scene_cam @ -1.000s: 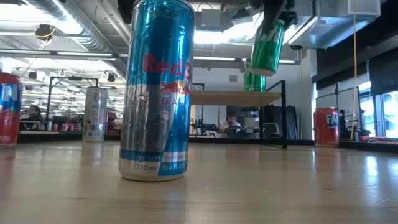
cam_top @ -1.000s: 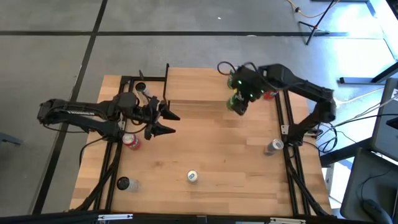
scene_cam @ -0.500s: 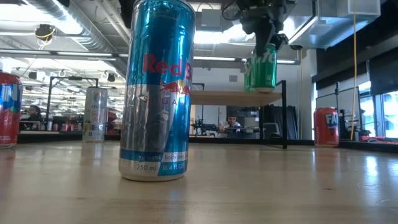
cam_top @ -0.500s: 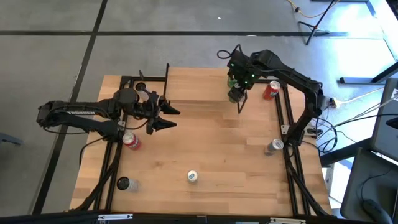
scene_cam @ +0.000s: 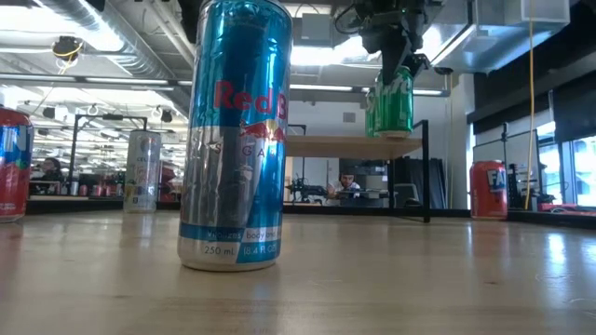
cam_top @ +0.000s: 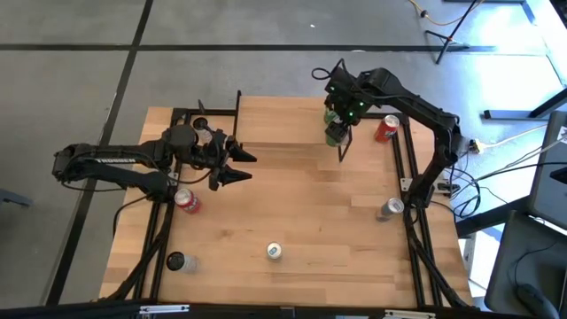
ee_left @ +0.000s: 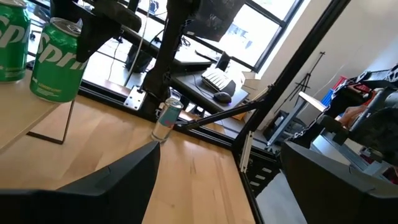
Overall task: Place canned beverage on shelf
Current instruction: Put the green soda can on the shelf aligned with the other green soda can
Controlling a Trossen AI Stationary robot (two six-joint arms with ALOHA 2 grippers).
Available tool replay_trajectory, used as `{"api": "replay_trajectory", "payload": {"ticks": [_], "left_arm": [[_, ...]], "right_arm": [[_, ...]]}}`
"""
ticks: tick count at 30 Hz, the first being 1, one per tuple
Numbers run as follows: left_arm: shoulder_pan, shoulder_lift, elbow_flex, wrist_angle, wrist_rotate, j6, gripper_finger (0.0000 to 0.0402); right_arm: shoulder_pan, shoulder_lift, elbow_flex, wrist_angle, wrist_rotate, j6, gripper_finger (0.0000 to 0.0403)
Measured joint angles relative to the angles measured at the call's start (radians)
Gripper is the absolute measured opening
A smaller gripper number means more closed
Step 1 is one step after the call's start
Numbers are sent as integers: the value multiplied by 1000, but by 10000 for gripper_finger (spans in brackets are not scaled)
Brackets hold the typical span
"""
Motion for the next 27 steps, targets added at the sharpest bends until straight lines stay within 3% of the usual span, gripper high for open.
{"api": "replay_trajectory", "payload": {"ticks": [7,24,27], "left_arm": [[0,0,0,0,0,0,327],[-1,0,0,0,-1,6,327],[-1,0,0,0,-1,6,327]], "right_arm": [[-11,1,78,-28,4,8,265],[-21,5,-1,25,-16,-29,265],[-18,5,-1,28,-3,-46,294]]}}
